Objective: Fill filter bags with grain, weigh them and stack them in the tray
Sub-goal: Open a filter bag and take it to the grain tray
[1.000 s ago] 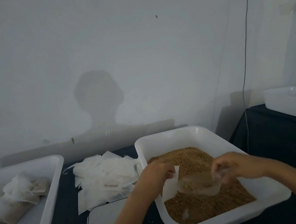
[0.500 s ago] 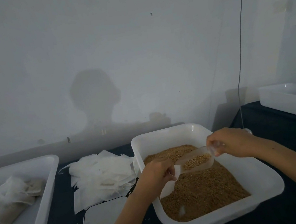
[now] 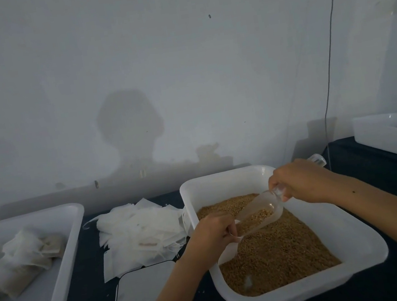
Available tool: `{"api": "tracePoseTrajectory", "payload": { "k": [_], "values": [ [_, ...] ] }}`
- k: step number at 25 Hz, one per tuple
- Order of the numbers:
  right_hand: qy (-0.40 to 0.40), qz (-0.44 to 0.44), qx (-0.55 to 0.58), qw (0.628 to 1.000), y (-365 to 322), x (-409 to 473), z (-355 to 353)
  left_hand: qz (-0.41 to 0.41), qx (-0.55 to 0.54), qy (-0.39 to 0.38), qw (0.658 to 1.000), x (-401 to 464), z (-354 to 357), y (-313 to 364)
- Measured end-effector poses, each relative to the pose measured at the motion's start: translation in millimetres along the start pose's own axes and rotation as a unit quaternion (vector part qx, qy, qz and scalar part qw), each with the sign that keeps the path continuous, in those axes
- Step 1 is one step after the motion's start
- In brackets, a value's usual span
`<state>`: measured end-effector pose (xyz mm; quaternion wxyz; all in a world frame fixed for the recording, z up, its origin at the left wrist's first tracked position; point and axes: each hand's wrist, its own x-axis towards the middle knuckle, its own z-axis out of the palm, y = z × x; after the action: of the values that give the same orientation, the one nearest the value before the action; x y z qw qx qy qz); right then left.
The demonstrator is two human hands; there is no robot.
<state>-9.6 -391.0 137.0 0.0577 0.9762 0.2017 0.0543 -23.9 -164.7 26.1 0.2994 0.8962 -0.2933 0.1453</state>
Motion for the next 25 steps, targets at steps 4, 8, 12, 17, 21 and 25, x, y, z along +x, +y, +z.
{"api": "tracePoseTrajectory", "payload": {
  "k": [4,8,12,17,21,25],
  "values": [
    [-0.013,0.000,-0.014,1.000,-1,4,-2,-0.009,-0.005,0.003,1.000,0,0,0],
    [-0.013,-0.007,-0.033,0.999,-1,5,-5,-0.015,-0.002,0.005,1.000,-1,0,0],
    [-0.001,-0.009,-0.038,0.999,-1,3,-7,-0.020,-0.004,0.004,1.000,-1,0,1],
    [0.007,-0.002,-0.041,0.999,1,-2,-7,-0.024,0.000,0.000,1.000,-1,-1,0],
    [-0.041,0.032,-0.008,0.999,4,-6,-6,-0.064,-0.014,0.022,0.998,-1,2,-1],
    [-0.097,0.071,0.129,0.984,20,-19,9,-0.140,-0.090,0.135,0.977,-2,0,-1]
  ]
}}
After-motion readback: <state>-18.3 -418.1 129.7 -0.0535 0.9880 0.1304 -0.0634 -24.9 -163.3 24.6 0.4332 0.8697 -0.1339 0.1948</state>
